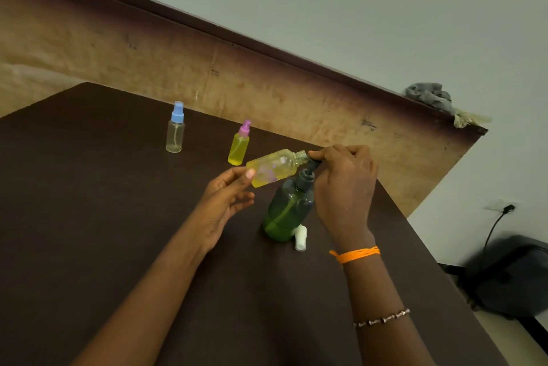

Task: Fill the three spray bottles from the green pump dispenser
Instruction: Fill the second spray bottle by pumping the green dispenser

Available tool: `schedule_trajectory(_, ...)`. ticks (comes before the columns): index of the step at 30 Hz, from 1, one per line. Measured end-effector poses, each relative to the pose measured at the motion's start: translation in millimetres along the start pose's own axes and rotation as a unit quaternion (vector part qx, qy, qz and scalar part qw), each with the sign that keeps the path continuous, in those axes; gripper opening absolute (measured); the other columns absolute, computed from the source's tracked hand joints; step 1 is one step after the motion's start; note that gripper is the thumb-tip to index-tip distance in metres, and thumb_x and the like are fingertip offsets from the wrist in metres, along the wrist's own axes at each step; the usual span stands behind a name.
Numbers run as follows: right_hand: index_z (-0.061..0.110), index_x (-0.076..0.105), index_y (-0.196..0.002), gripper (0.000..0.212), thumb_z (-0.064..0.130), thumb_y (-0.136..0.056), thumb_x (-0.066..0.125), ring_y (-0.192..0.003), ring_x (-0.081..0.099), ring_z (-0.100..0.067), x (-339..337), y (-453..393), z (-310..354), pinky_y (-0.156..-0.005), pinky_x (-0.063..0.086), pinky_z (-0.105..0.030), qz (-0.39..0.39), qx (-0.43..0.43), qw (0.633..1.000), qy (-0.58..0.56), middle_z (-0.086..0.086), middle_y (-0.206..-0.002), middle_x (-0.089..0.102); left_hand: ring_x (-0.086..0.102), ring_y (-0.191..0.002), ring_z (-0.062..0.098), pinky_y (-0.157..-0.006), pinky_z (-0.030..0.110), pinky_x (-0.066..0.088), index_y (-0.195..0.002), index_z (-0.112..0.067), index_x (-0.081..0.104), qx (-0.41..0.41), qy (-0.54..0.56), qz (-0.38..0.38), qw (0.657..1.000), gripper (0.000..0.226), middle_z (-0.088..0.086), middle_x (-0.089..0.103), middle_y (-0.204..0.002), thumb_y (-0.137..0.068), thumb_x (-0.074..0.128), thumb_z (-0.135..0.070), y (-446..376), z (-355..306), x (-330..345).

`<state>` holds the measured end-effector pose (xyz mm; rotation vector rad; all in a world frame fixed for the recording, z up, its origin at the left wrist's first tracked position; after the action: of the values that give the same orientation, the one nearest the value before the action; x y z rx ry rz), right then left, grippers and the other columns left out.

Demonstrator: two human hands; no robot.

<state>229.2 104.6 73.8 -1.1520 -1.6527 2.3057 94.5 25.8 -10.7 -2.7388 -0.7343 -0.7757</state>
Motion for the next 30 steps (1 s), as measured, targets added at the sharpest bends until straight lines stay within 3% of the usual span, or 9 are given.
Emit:
schedule_trajectory(2,0.012,0.073,-0.086,0.031,0.002,-0.074,0.046,-0.088,0.05,-0.027,1.0,-3.2,-0.4,-0.08,0.039,-0.043,0.008,0.015,0.999,-0.03,0.0,-0.08,0.068,0.058,-0.063,0.003,-0.071,0.02,0.053,-0.097,-0.02,0.063,0.001,0.0,0.0,1.0,0.031,-0.007,0.064,-0.085,-0.068,0.063,-0.034,0.0,-0.6,0.2)
schedule_trajectory(8,0.01,0.062,-0.117,0.055,0.011,-0.074,0.029,-0.087,0.041,-0.017,19.2,38.2,4.0,-0.071,0.039,-0.033,-0.002,0.021,1.0,-0.007,-0.002,-0.111,0.064,0.058,-0.062,0.003,-0.07,0.019,0.053,-0.097,-0.02,0.063,0.0,0.015,-0.001,1.0,0.033,-0.008,0.065,-0.083,-0.067,0.064,-0.034,-5.8,-0.1,-1.0)
schedule_trajectory(12,0.012,0.069,-0.103,0.041,0.004,-0.076,0.039,-0.082,0.044,-0.021,7.8,20.2,2.2,-0.071,0.039,-0.036,0.007,0.014,1.0,0.012,0.0,-0.092,0.067,0.058,-0.064,0.003,-0.07,0.02,0.053,-0.1,-0.019,0.062,0.001,0.011,0.0,1.0,0.035,-0.005,0.063,-0.089,-0.068,0.064,-0.034,-3.9,-0.7,0.9)
schedule_trajectory(15,0.012,0.073,-0.091,0.035,0.004,-0.075,0.043,-0.085,0.05,-0.026,-1.5,-0.4,1.7,-0.079,0.038,-0.04,0.03,0.005,1.0,-0.004,0.0,-0.085,0.069,0.058,-0.062,0.003,-0.069,0.02,0.053,-0.1,-0.019,0.061,0.0,0.019,-0.005,1.0,0.035,-0.005,0.064,-0.088,-0.068,0.064,-0.034,-1.7,-1.4,3.7)
schedule_trajectory(17,0.011,0.073,-0.092,0.038,0.006,-0.075,0.039,-0.092,0.05,-0.027,-0.9,-5.7,1.3,-0.084,0.036,-0.041,0.05,0.008,0.999,-0.019,-0.001,-0.088,0.07,0.059,-0.062,0.002,-0.07,0.02,0.053,-0.1,-0.019,0.061,-0.002,0.017,-0.007,1.0,0.035,-0.006,0.064,-0.088,-0.068,0.063,-0.034,-1.2,-1.7,3.8)
schedule_trajectory(21,0.01,0.069,-0.1,0.039,0.005,-0.079,0.037,-0.09,0.046,-0.022,15.5,18.6,5.5,-0.074,0.039,-0.036,-0.011,0.043,0.999,-0.024,-0.002,-0.091,0.066,0.059,-0.063,0.003,-0.071,0.021,0.053,-0.1,-0.019,0.062,-0.002,0.017,-0.007,1.0,0.035,-0.007,0.065,-0.085,-0.068,0.063,-0.034,-3.1,-0.2,2.1)
schedule_trajectory(24,0.01,0.067,-0.101,0.042,0.008,-0.077,0.033,-0.09,0.045,-0.021,23.2,27.6,7.3,-0.074,0.043,-0.039,-0.023,0.05,0.998,0.006,-0.002,-0.092,0.064,0.058,-0.063,0.003,-0.071,0.02,0.053,-0.099,-0.02,0.062,-0.002,0.016,-0.007,1.0,0.034,-0.008,0.065,-0.083,-0.068,0.063,-0.035,-4.6,0.0,0.6)
schedule_trajectory(30,0.011,0.07,-0.073,0.034,0.01,-0.075,0.036,-0.084,0.052,-0.029,3.3,-9.1,7.8,-0.074,0.04,-0.041,0.004,0.026,1.0,0.007,-0.002,-0.073,0.067,0.057,-0.069,0.006,-0.071,0.019,0.053,-0.102,-0.019,0.061,0.003,0.005,-0.002,1.0,0.037,-0.005,0.064,-0.09,-0.069,0.063,-0.035,-3.0,0.0,2.1)
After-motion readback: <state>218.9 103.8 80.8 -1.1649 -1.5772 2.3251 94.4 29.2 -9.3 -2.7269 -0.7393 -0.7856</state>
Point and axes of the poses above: each hand's wrist, its own y-axis away from the middle knuckle, its own x-axis out of the palm, z = x × y, the point moved 2 cm from there along -y, towards the middle knuckle
